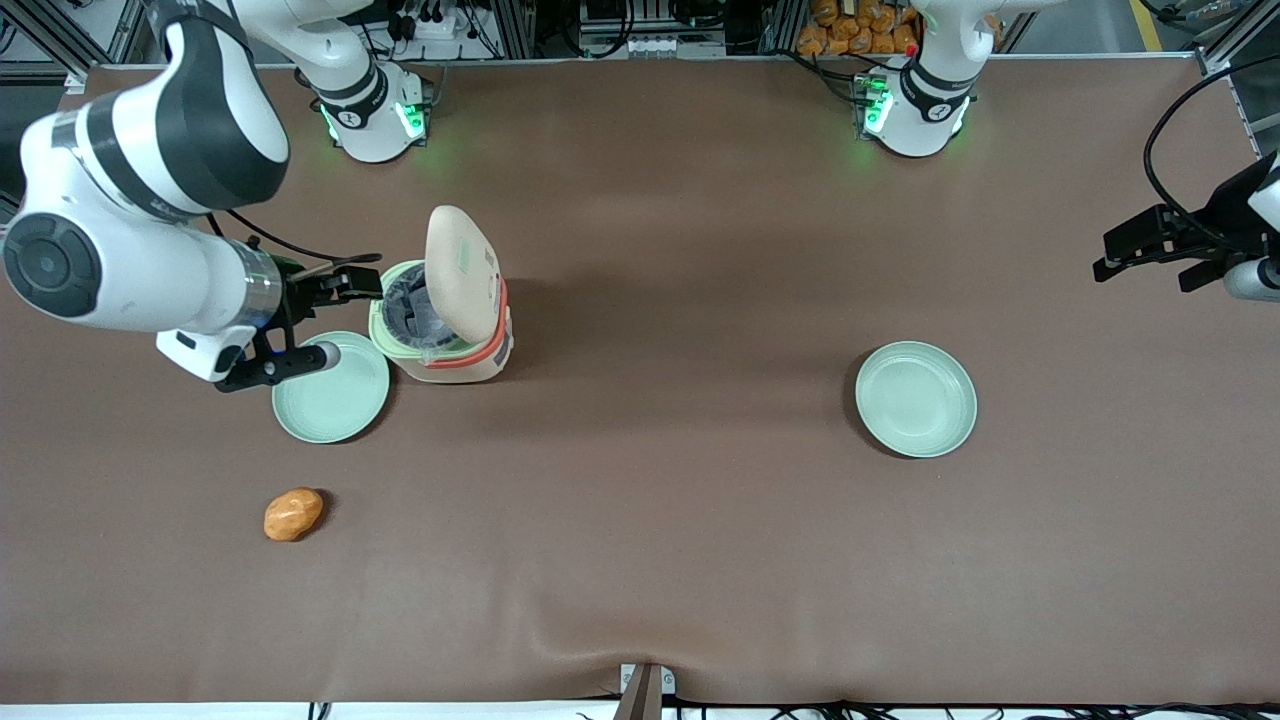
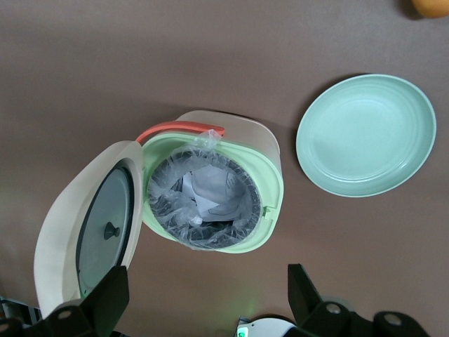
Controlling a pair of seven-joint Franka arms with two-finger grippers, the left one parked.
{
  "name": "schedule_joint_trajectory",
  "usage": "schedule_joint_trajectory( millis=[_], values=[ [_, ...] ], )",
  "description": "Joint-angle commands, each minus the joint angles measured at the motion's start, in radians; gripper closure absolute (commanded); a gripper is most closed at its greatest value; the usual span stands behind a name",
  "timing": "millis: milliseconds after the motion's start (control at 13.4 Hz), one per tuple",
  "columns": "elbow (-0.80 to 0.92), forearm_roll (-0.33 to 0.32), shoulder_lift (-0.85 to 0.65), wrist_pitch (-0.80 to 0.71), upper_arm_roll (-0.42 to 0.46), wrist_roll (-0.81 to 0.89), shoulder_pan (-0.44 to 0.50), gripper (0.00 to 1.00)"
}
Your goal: Press rice cooker button with right arm
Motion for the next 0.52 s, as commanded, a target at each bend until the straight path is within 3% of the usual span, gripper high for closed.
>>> schedule_joint_trajectory(
  millis=[0,223,447],
  values=[
    [0.028,-0.052,-0.040,-0.010,-0.005,-0.008,-0.004,0.00],
    [0.038,-0.192,-0.115,-0.010,-0.005,-0.008,-0.039,0.00],
    [0.049,-0.198,-0.152,-0.033,-0.007,-0.011,-0.110,0.00]
  ],
)
